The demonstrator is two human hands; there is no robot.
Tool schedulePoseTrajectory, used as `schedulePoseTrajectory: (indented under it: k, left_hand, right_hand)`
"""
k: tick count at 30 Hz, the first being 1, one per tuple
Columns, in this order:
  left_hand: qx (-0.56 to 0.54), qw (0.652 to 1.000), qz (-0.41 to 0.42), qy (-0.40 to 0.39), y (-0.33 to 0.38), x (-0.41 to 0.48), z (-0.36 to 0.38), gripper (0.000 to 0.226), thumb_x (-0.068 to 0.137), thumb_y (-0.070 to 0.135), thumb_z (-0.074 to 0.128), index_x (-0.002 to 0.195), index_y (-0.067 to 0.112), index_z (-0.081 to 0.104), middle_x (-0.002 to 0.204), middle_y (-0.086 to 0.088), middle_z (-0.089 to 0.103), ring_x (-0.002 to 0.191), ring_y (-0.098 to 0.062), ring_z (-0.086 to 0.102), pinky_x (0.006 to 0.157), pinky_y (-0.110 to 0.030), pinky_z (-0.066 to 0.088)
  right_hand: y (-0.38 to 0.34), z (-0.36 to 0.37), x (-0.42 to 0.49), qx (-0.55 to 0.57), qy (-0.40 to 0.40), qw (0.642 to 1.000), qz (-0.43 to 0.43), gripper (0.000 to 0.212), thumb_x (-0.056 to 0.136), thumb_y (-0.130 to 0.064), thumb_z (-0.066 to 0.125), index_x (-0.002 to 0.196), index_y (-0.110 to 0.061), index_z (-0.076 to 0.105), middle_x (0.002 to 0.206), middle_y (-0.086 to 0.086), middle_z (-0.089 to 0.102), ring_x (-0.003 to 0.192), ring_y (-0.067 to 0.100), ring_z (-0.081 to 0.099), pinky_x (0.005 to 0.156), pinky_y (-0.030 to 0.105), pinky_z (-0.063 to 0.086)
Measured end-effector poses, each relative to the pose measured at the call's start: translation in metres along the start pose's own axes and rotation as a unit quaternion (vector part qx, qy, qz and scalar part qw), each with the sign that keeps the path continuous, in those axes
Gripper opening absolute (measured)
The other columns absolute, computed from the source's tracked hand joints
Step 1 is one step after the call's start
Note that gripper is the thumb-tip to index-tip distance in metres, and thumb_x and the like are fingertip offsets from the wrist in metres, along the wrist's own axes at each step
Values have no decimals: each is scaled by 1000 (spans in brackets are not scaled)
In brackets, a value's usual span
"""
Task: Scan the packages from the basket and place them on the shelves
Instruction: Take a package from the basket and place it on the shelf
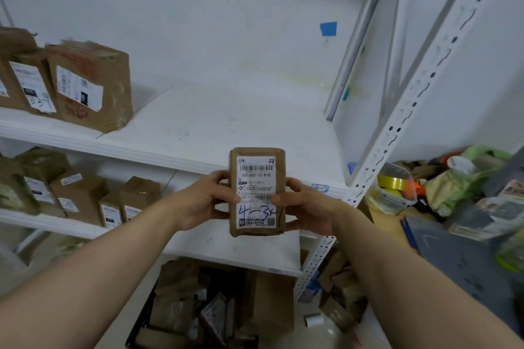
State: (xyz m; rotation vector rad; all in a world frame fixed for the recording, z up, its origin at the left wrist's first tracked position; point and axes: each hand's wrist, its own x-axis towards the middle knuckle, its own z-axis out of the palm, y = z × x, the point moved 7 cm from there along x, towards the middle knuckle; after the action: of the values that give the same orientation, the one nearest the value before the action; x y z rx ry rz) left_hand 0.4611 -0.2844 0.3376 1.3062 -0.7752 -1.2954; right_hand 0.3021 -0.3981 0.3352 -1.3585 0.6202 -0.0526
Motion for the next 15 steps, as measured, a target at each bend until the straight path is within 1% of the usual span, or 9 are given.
schedulePoseTrajectory:
  k: [2,5,7,9,11,15]
  left_hand:
    - [8,1000,0,-5,2,8,12,89,53,12,81,137,15,49,117,-11,72,115,-33,66,98,-55,52]
    - [16,1000,1,-3,6,22,35,75,64,10,73,135,16,51,116,-10,73,115,-32,66,97,-54,53]
    - [19,1000,2,3,8,30,46,71,67,12,70,135,16,52,117,-11,73,117,-32,65,95,-53,55]
    - [29,1000,0,8,8,36,56,71,66,13,69,135,16,53,118,-12,73,117,-33,65,91,-50,56]
    - [54,999,-4,2,8,39,66,68,67,14,69,133,18,54,117,-11,73,117,-32,65,91,-48,56]
    - [87,996,-7,-10,8,42,82,57,70,20,67,127,20,60,114,-8,74,114,-28,66,94,-48,54]
  right_hand:
    - [0,-15,-5,1,-1,1000,4,74,78,-16,81,141,-24,43,127,10,70,118,32,66,103,62,48]
    - [-3,-40,-13,-6,1,1000,5,71,82,-15,79,142,-24,42,127,10,70,119,31,66,103,61,48]
    - [-3,-53,-18,-24,6,1000,5,70,81,-24,81,141,-25,44,127,8,70,119,30,67,104,60,48]
    - [-3,-63,-21,-42,12,999,2,66,81,-38,79,139,-26,49,127,6,70,120,29,65,106,60,46]
    - [-5,-71,-24,-47,22,999,-6,61,81,-44,76,136,-28,54,126,5,71,121,29,64,106,59,46]
    - [-10,-80,-32,-56,40,997,-19,52,87,-37,72,134,-24,56,122,7,72,115,28,68,102,54,52]
